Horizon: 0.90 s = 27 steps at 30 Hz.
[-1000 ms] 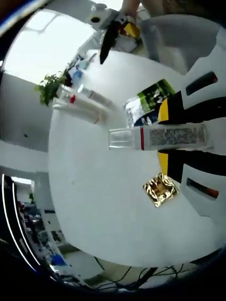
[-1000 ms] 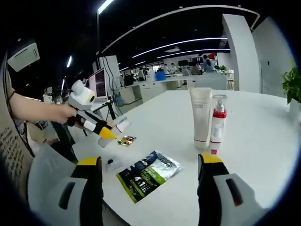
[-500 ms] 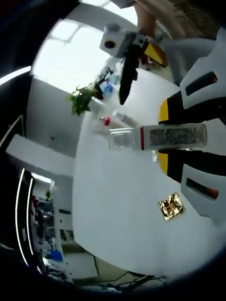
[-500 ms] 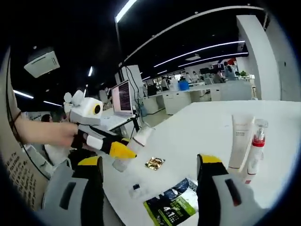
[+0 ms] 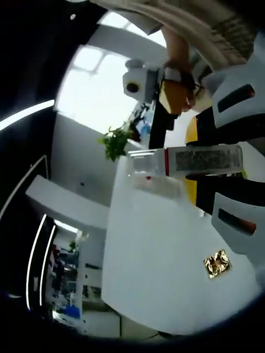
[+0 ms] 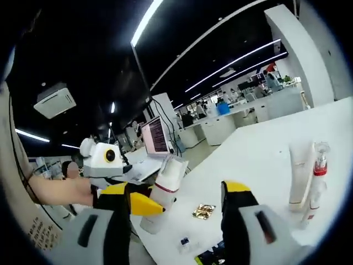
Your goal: Arrange the skincare products in the storage area until every visible bottle or jar stands upright without overlapping.
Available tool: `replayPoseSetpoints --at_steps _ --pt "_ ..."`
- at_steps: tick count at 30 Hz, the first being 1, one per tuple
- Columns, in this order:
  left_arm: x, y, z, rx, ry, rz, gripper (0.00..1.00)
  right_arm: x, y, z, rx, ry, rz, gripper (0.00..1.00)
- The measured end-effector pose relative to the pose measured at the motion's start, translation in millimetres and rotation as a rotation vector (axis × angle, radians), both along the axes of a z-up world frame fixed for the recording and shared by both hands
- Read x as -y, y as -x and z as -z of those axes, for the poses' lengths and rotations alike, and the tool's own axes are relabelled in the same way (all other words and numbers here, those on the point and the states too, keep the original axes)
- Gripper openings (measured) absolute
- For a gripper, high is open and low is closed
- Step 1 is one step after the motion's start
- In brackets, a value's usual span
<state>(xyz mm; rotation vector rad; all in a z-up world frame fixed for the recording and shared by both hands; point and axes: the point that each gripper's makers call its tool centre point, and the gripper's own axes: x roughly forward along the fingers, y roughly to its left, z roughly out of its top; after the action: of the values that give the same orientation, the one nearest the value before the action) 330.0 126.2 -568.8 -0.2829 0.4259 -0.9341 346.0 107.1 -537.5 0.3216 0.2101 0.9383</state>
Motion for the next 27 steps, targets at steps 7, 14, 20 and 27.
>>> replayPoseSetpoints --at_steps 7,14,20,27 --pt "9.3 6.0 -10.6 0.047 0.037 0.049 0.16 -3.9 -1.2 -19.4 0.012 -0.044 -0.033 0.49" --pt "14.2 9.5 -21.4 0.056 0.100 0.073 0.16 -3.0 -1.2 -28.4 0.018 -0.066 -0.051 0.35" --pt "18.5 12.7 -27.2 0.059 0.126 0.102 0.16 -2.3 -0.2 -33.4 0.006 -0.100 -0.068 0.31" --pt "24.3 17.0 -32.5 0.044 0.172 0.143 0.16 -4.1 6.7 -42.3 0.000 -0.142 -0.122 0.23"
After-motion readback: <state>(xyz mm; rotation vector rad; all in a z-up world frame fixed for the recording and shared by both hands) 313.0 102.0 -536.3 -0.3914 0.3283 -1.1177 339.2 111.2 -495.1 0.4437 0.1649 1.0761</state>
